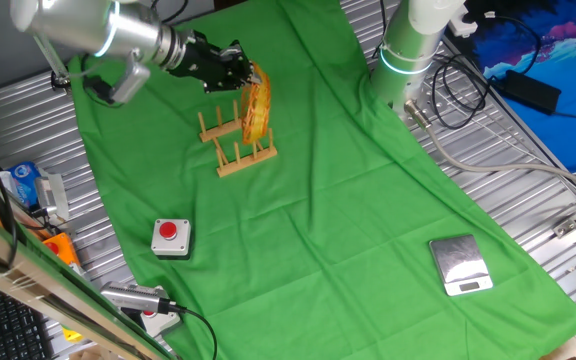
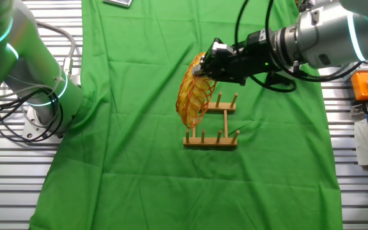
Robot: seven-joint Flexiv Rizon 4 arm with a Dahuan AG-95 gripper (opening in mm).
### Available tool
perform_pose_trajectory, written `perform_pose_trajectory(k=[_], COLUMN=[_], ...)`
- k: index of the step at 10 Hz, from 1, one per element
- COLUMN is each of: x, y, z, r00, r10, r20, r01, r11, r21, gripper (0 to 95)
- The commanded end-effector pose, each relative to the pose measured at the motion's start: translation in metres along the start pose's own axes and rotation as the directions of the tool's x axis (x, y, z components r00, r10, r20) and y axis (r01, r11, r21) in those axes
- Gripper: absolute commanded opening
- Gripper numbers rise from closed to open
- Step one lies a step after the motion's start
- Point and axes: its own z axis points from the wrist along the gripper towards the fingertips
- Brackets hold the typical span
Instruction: Put the dish on the dish rack
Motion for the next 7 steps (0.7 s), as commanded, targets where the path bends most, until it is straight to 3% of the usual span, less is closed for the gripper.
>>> perform_pose_trajectory(k=[1, 7], x=[0.0012, 0.0043], y=[-0.0001, -0.0043], z=[0.0018, 0.0040], r00=[0.998, 0.991], r10=[-0.029, -0.109], r20=[-0.058, -0.075], r01=[0.028, 0.103], r11=[1.000, 0.991], r21=[-0.012, -0.086], gripper=[0.0, 0.0])
